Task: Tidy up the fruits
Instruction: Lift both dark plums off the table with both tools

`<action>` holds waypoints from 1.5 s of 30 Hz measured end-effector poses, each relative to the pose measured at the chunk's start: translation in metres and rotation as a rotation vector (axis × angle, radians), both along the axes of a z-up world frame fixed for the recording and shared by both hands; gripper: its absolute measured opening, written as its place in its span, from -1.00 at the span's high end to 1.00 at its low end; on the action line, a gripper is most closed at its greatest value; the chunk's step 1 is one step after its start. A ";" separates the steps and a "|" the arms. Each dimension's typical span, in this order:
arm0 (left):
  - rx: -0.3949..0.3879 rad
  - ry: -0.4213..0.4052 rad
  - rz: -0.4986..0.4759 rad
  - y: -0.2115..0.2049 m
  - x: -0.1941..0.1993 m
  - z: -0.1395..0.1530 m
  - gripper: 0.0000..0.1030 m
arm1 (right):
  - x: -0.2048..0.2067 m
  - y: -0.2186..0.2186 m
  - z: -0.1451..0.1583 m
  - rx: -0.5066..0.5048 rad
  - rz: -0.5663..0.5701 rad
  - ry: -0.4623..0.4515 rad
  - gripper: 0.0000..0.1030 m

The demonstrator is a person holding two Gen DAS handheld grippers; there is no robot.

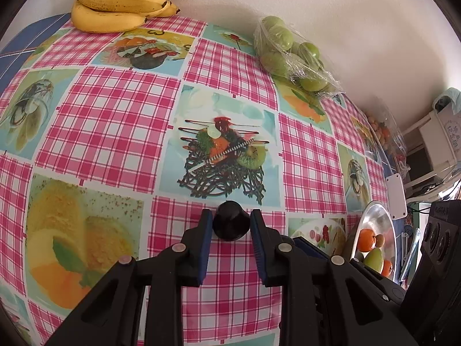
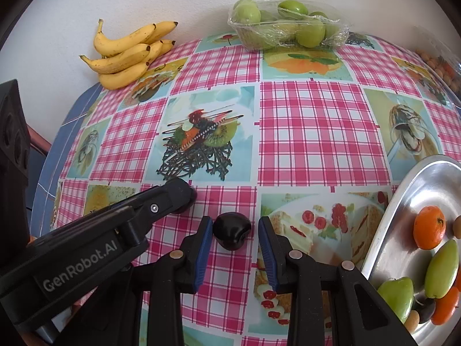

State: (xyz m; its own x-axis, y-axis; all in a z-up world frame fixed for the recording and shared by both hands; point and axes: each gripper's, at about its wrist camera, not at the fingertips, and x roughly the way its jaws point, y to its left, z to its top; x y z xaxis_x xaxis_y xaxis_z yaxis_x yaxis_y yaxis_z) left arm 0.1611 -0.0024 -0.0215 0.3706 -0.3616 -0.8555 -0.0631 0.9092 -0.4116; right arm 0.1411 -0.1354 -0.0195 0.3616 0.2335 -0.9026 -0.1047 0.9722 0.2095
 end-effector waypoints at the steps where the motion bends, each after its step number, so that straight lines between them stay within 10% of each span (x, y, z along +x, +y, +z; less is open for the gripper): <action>1: 0.001 0.001 -0.001 0.000 0.000 0.000 0.47 | 0.000 0.000 0.000 0.001 -0.001 0.000 0.32; 45: 0.047 0.034 0.094 0.023 -0.020 0.018 0.48 | -0.001 -0.002 0.010 0.028 -0.021 -0.018 0.44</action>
State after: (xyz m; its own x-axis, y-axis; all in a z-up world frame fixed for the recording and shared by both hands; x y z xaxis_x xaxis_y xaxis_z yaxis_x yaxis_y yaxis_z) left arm 0.1414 0.0205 -0.0036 0.3715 -0.2852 -0.8836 -0.1626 0.9170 -0.3643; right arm 0.1396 -0.1373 -0.0092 0.3830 0.2508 -0.8891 -0.0887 0.9680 0.2348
